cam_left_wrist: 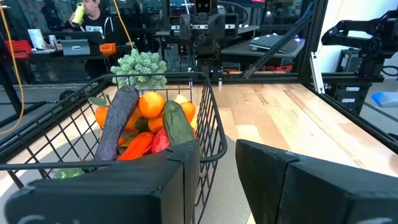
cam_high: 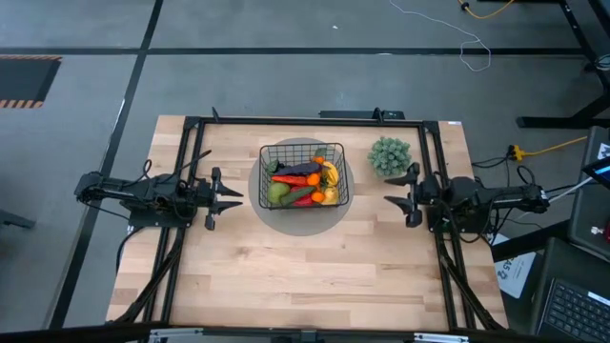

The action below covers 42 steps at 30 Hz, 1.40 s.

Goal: Build produce basket
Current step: Return to Home Position

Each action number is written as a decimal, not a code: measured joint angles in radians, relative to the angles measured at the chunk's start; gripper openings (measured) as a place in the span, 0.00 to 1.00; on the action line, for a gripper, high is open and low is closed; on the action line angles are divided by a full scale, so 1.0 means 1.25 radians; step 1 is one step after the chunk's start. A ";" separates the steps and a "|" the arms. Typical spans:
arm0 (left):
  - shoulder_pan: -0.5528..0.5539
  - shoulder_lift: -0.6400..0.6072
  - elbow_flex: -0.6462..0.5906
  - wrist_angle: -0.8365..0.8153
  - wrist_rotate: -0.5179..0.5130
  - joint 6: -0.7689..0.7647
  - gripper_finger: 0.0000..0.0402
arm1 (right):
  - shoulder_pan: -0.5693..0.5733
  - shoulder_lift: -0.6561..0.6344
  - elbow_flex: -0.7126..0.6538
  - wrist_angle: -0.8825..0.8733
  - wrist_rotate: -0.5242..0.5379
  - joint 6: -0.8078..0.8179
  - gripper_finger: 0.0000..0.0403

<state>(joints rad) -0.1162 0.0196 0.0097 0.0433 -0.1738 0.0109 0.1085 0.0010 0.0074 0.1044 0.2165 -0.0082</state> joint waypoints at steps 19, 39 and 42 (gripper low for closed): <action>0.000 0.000 0.000 0.000 0.000 0.000 0.23 | 0.000 0.000 0.000 0.021 0.000 0.000 0.59; 0.000 0.000 0.000 0.000 0.000 0.000 0.23 | 0.000 0.000 0.000 0.020 0.000 0.000 0.59; 0.000 0.000 0.000 -0.001 0.000 0.000 0.23 | 0.000 0.000 0.000 0.020 0.000 0.000 0.59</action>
<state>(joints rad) -0.1162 0.0196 0.0097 0.0426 -0.1735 0.0109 0.1085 0.0013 0.0071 0.1299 0.2169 -0.0082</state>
